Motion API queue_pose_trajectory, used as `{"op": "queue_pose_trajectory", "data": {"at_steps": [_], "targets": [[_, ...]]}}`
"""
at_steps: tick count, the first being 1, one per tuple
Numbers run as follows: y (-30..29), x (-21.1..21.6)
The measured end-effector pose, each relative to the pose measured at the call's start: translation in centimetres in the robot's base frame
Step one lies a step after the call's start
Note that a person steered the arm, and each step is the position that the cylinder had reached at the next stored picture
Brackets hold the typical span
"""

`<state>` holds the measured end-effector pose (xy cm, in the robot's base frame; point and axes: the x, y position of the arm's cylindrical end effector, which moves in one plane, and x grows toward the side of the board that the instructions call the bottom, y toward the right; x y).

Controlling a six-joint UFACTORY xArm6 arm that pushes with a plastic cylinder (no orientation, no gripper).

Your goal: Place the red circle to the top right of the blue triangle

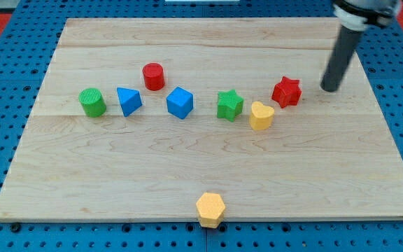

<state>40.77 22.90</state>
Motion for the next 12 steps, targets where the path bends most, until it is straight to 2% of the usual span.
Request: {"op": "queue_pose_trajectory", "data": {"at_steps": [1,3,4,7,8,10,11,12], "targets": [[-4.7,2.6],[-14.5,-2.3],[-16.2,-3.2],[-32.7,-3.8],[-36.5,-6.5],[-48.5,-7.5],[-51.8,-9.1],[-49.1,-12.8]]}}
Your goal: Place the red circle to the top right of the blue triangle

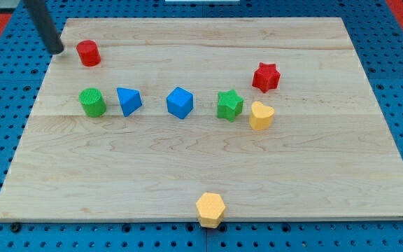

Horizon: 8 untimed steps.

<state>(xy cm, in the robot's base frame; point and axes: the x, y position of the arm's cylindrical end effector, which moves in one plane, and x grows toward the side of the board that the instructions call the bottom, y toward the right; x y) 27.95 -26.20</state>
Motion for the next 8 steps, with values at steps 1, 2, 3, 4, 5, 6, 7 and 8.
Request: {"op": "queue_pose_trajectory", "data": {"at_steps": [1,2,3,4,5,6,7,8], "targets": [[5.3,2.3],[4.7,5.6],[6.2,8.0],[10.2,6.6],[8.8,5.6],[2.9,5.4],[6.8,4.5],[10.2,3.7]]}}
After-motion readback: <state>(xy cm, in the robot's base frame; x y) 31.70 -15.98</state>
